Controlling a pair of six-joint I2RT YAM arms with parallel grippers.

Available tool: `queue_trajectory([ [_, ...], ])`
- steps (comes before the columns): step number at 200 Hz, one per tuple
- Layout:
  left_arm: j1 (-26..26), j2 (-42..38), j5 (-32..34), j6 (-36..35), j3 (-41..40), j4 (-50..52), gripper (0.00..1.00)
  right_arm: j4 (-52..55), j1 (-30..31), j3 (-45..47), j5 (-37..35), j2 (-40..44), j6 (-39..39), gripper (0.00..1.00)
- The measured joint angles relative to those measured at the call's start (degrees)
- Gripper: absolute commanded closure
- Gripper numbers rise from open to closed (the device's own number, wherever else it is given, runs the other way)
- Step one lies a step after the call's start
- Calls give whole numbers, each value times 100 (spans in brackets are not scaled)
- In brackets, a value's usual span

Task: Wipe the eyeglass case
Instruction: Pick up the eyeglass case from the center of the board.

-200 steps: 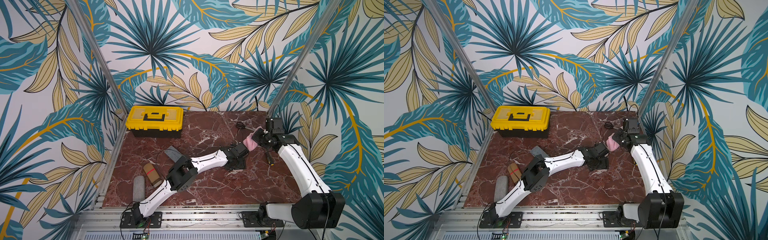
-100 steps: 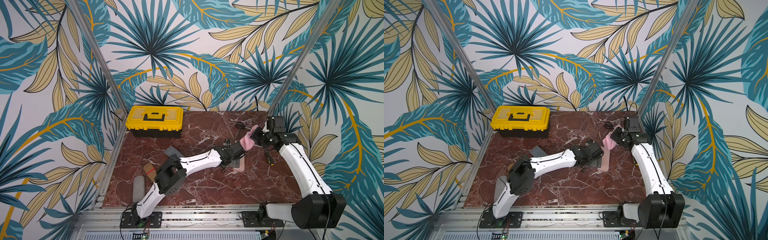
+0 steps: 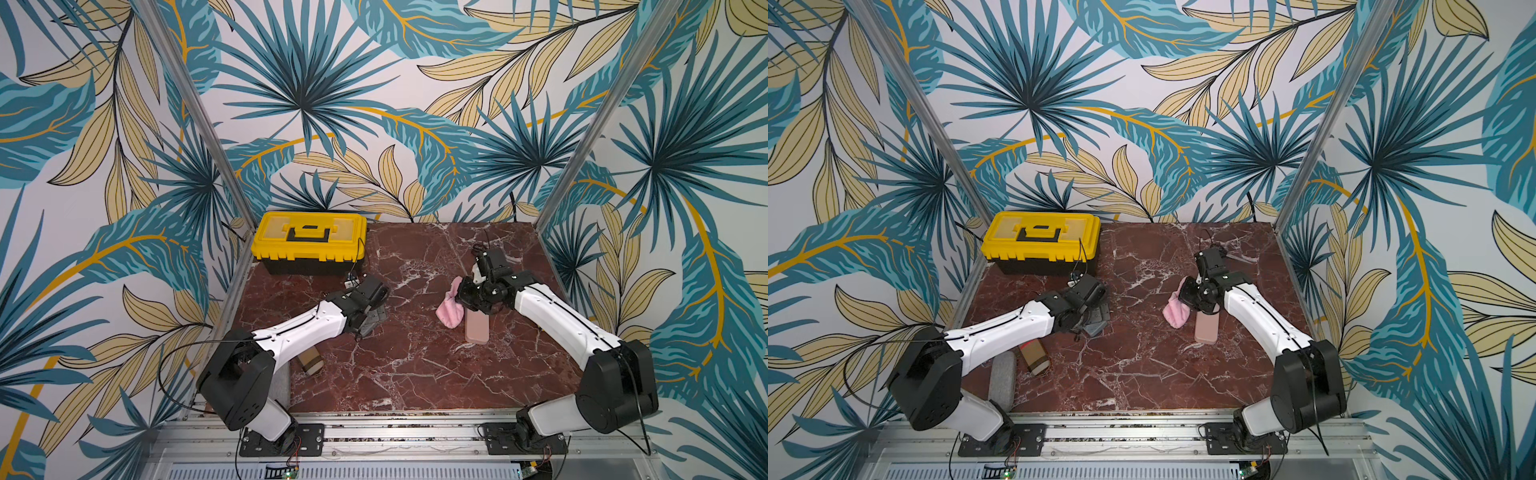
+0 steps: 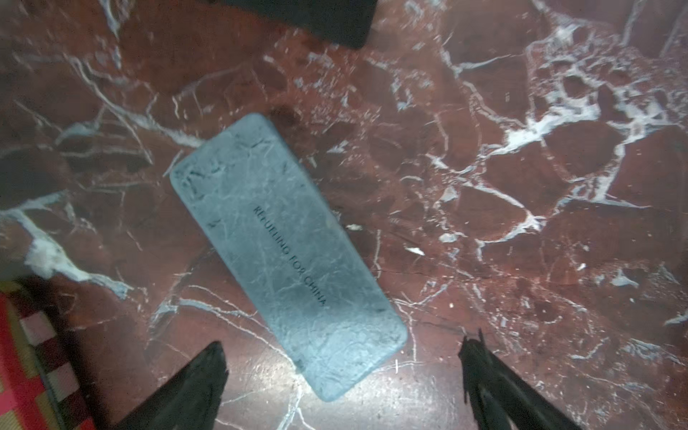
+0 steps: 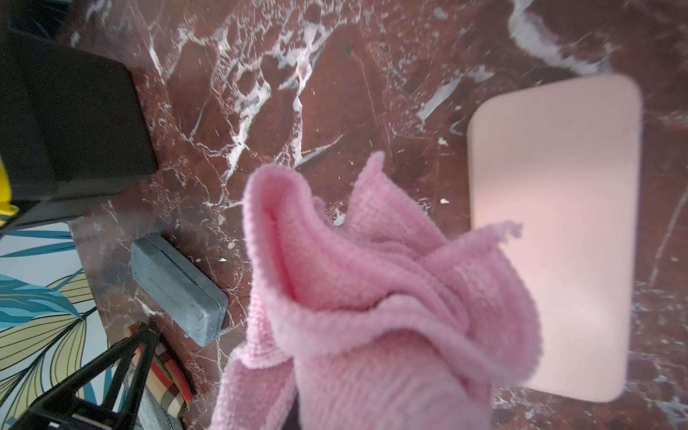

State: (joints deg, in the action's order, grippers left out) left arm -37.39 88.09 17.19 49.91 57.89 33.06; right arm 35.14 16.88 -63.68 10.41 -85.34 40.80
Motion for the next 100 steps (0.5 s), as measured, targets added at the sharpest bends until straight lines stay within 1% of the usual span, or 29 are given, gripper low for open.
queue_trajectory([
  [26,396,79,-424,-20,-46,-352,0,-177,260,0,-9,-205,81,100],
  [54,704,476,-896,-66,-42,-627,0,-275,396,7,-11,-212,103,100],
  [66,752,610,-931,-68,22,-529,0,-297,400,20,-37,-212,103,100],
  [100,750,575,-931,4,61,-354,0,-337,400,48,-118,-212,101,100],
])
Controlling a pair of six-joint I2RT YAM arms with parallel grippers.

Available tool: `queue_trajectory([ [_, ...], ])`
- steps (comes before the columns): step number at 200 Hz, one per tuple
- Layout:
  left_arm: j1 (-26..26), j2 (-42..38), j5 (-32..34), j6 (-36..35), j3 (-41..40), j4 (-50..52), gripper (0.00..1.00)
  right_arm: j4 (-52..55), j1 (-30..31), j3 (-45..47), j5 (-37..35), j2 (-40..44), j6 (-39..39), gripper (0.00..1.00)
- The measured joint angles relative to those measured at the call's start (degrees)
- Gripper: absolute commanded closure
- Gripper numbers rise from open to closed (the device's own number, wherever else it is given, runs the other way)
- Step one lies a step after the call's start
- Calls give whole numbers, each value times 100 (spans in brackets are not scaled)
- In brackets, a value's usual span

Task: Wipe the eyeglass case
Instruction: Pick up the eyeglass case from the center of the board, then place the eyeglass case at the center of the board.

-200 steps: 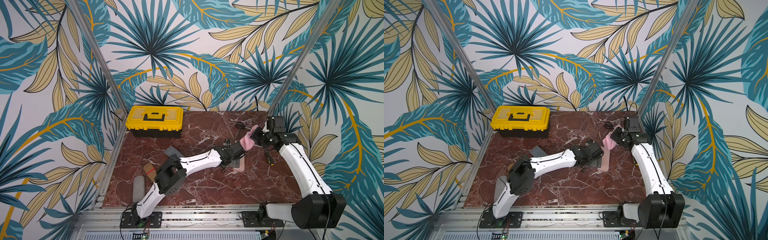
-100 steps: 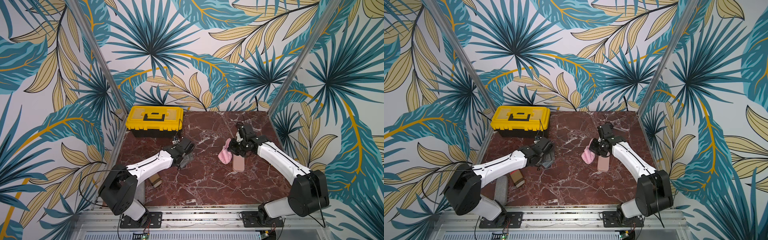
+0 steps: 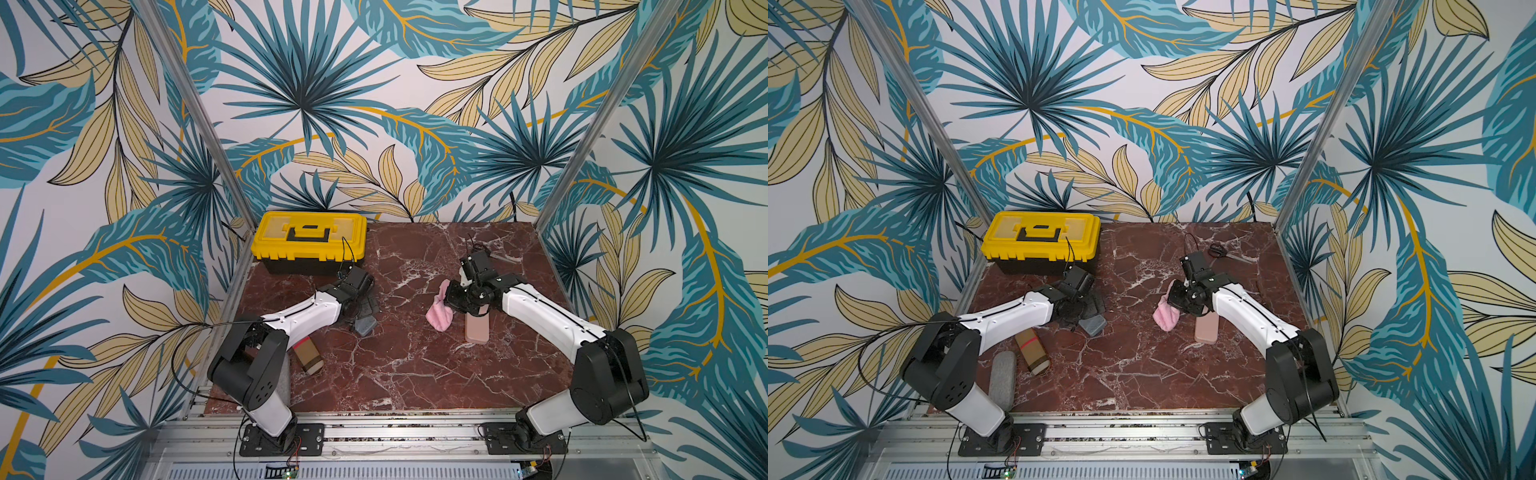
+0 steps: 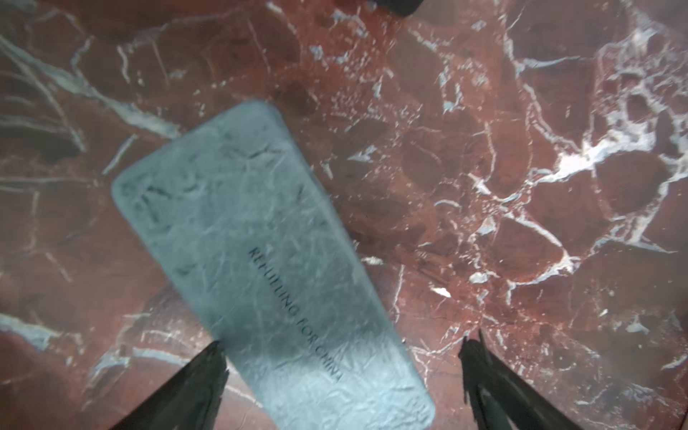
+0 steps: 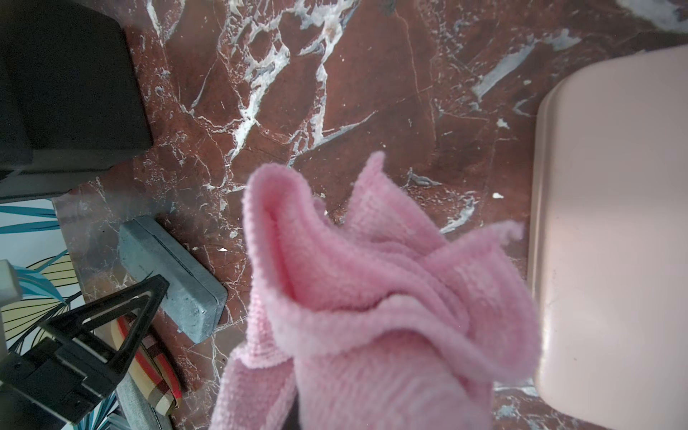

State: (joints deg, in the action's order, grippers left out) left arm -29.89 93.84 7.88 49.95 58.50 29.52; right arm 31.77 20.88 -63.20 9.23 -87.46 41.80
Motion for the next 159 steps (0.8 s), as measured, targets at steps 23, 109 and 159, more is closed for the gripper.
queue_trajectory([
  [23,-15,-61,42,87,0,136,0,-57,0,11,2,-26,4,100],
  [109,-33,616,11,-26,79,-79,12,-197,17,131,-107,-289,11,100],
  [159,-199,614,-223,-922,87,-234,25,-118,17,555,-286,-275,-173,100],
])
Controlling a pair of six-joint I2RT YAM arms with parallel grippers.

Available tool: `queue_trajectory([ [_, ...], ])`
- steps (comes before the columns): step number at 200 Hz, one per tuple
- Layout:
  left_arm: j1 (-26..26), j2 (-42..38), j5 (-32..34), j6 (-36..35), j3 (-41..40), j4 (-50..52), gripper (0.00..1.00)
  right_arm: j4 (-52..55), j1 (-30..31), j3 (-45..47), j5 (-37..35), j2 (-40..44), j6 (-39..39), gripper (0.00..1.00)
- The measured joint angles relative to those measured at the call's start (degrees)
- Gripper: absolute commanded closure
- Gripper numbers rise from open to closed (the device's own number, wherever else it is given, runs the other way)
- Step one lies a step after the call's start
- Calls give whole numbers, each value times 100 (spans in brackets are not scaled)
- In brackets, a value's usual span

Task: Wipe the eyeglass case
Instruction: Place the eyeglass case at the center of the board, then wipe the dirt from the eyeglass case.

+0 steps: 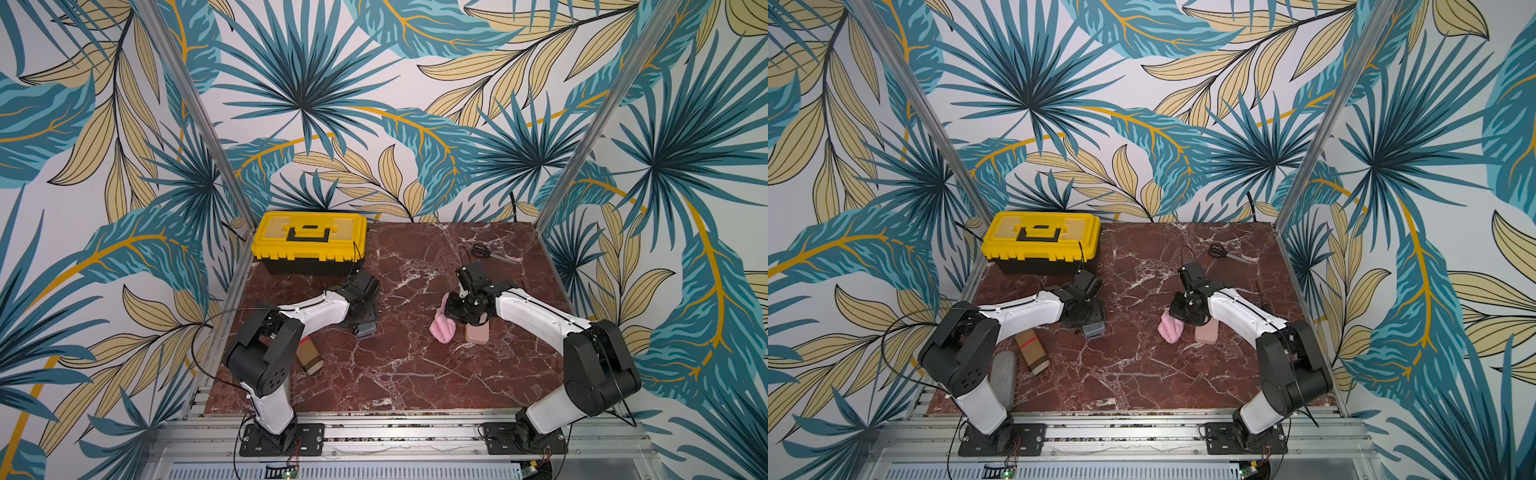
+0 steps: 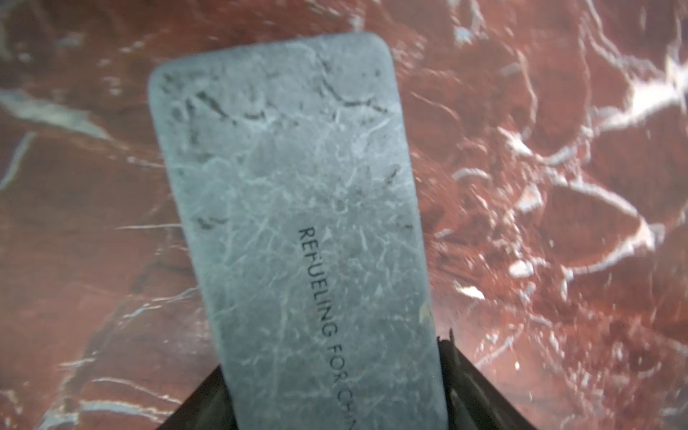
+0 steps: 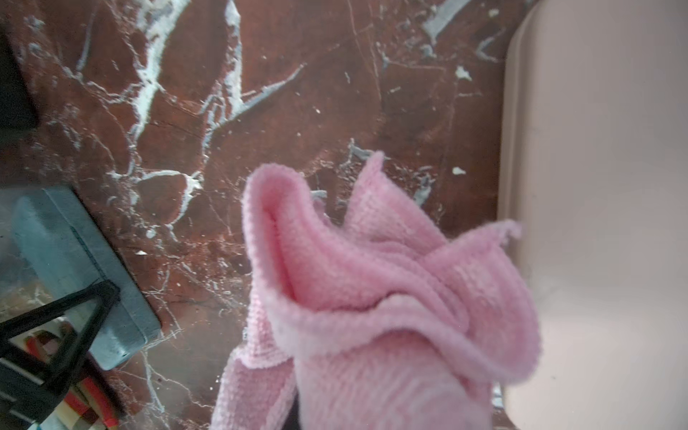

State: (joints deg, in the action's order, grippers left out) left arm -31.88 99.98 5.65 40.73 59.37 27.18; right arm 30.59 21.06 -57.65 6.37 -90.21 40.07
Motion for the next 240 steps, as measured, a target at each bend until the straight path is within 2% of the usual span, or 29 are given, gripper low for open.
queue_trajectory([
  [38,-772,223,-673,-1692,533,367,24,323,0,37,-68,-26,-542,100],
  [70,-1464,555,-706,-3233,988,525,12,514,-52,-20,-83,-376,-872,100],
  [91,-1600,693,-614,-3724,1003,560,0,754,-160,-229,-404,-658,-1073,100],
  [108,-1572,625,-588,-3805,868,463,0,940,-332,-363,-763,-728,-1217,100],
  [133,-1550,87,-590,-3762,149,28,1,1182,-776,-481,-1204,-743,-1394,100],
  [161,-1556,-409,-621,-3668,-581,-680,5,1316,-815,-581,-1141,-693,-1484,100],
  [199,-1556,-527,-715,-3641,-1202,-1759,6,1421,-7,-686,-706,-61,-1088,100],
  [240,-1556,-525,-807,-3694,-1268,-2549,20,979,914,-778,-168,22,-129,100],
])
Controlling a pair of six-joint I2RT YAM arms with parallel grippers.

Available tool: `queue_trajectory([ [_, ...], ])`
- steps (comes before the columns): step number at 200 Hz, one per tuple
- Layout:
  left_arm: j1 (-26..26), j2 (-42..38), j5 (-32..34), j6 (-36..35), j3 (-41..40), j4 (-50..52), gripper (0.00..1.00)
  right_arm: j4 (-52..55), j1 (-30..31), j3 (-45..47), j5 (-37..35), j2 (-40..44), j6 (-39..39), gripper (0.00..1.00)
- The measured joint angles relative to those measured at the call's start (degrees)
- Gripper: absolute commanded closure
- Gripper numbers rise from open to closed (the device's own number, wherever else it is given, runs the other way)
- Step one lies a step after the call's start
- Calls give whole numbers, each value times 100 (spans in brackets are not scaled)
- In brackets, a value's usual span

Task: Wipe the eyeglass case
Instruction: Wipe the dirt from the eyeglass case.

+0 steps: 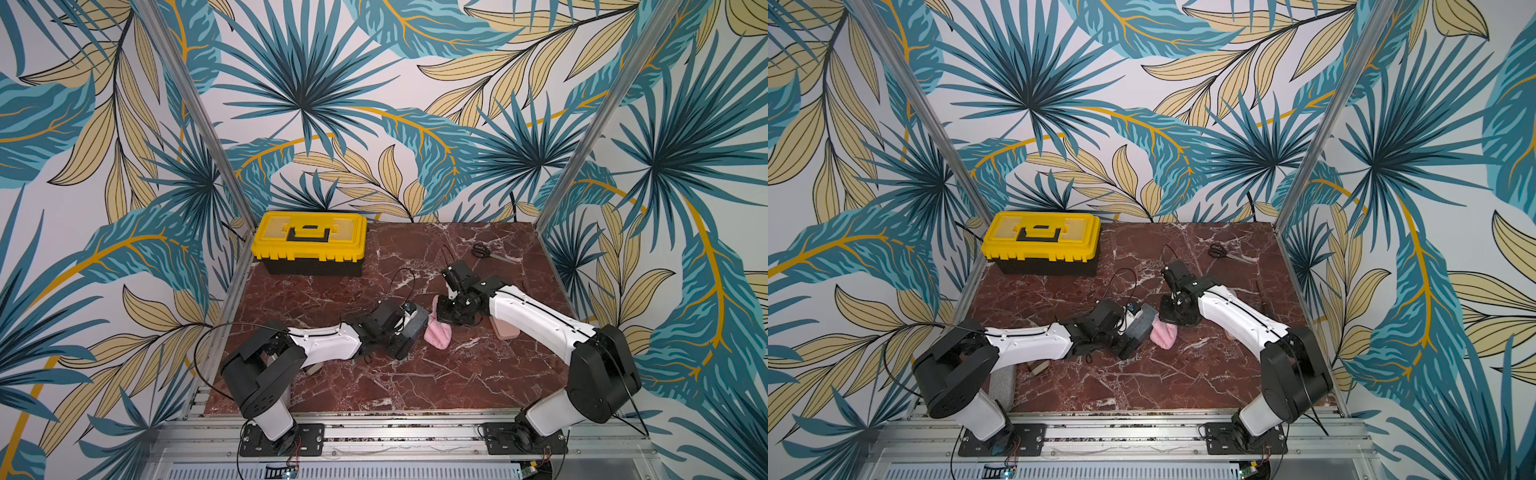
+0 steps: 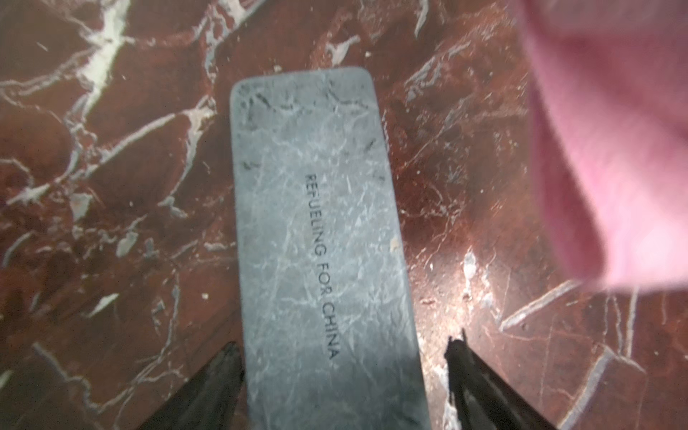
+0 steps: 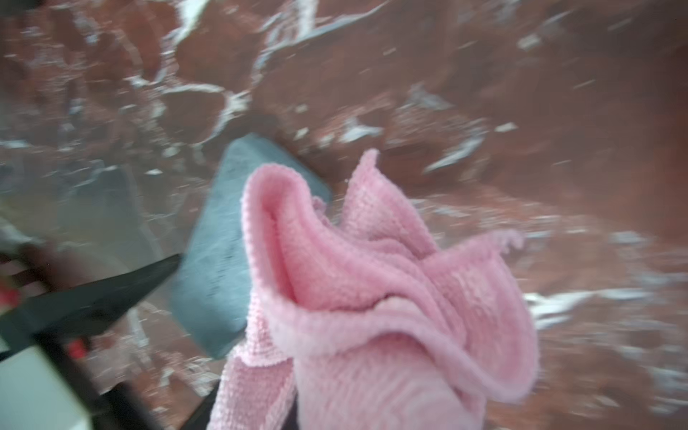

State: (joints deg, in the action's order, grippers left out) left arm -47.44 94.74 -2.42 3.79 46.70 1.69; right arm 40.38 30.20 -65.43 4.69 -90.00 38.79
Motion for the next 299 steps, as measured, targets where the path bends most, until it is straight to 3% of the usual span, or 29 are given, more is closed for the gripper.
queue_trajectory([
  [41,2,-22,-146,7,-511,-345,14,-409,146,-476,354,-1014,428,100],
  [66,0,-151,-160,24,-734,-507,20,46,9,-1137,-103,-1622,164,100],
  [86,2,-153,-101,24,-802,-658,23,380,-87,-1497,-605,-1753,-138,100],
  [101,4,-153,-68,24,-850,-769,16,560,-92,-1679,-603,-1733,-289,100],
  [114,13,-153,-37,15,-859,-826,16,564,-4,-1733,-409,-1714,-297,100],
  [129,44,-153,-44,0,-859,-896,23,339,168,-1574,31,-1685,-125,100],
  [144,109,-151,-81,31,-874,-1003,39,-26,295,-1213,490,-1687,109,100],
  [161,166,-155,-151,13,-984,-1204,49,-144,203,-1095,688,-1727,164,100],
  [175,175,-155,-186,9,-1104,-1434,51,61,-26,-1296,396,-1832,24,100],
  [200,181,-175,-203,24,-1257,-1725,52,625,-348,-1954,-1213,-2168,-501,100],
  [215,179,-216,-208,13,-1314,-1755,53,822,-310,-2087,-1578,-2201,-765,100],
  [233,142,-260,-164,-52,-1353,-1764,54,920,2,-2153,-1244,-2127,-835,100],
  [273,-26,-295,28,-243,-1373,-1779,57,407,428,-1932,439,-2118,-452,100],
  [299,-101,-330,140,-249,-1438,-1858,60,662,179,-2260,551,-2503,-640,100],
])
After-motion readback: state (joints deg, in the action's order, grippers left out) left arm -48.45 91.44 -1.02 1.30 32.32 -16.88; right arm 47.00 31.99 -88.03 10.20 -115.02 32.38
